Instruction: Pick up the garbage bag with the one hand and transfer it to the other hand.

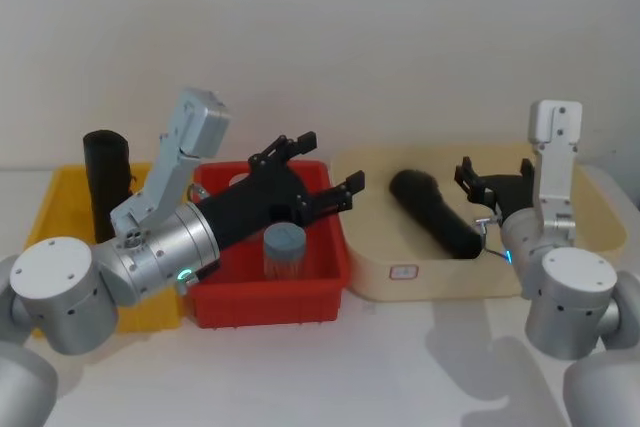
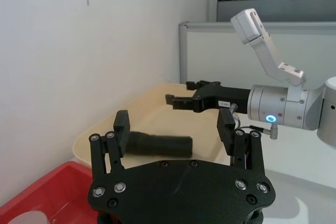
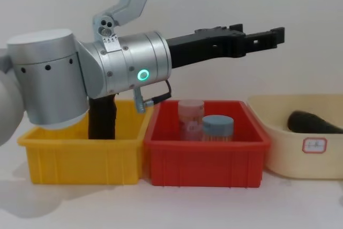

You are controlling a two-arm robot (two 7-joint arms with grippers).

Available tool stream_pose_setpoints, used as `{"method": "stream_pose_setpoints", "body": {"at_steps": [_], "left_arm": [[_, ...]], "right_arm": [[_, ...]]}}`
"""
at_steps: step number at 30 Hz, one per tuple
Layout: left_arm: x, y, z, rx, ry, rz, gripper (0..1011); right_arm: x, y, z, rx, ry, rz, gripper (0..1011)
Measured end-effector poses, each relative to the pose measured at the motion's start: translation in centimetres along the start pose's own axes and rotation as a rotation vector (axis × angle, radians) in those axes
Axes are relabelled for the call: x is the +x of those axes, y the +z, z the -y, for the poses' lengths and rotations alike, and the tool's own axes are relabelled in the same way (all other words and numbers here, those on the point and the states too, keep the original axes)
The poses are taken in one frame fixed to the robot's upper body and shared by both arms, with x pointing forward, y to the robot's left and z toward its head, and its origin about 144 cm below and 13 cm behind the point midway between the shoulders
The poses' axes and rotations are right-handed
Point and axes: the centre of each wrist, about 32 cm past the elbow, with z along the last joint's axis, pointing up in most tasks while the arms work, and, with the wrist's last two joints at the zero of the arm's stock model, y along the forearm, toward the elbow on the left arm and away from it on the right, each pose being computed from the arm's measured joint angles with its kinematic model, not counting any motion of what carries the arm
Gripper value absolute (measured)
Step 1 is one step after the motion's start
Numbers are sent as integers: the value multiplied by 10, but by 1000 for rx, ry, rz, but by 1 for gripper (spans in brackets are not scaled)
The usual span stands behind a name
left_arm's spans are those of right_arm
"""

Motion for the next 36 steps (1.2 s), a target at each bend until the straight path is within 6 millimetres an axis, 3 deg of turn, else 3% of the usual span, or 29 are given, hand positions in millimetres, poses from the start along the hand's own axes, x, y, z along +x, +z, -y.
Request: {"method": "stream_pose_setpoints", "body": {"at_steps": [5,18,36], "left_arm": [[-3,1,-8,-5,40,10,1001],[-18,3,-39,-20,192,47,1001],[-45,5,-93,-48,467,120,1001]], "right_arm": [[1,6,1,19,-13,13,1001],[-5,17,18,66,80,34,1002],[-23,16,52,61,327,63,1001]]}}
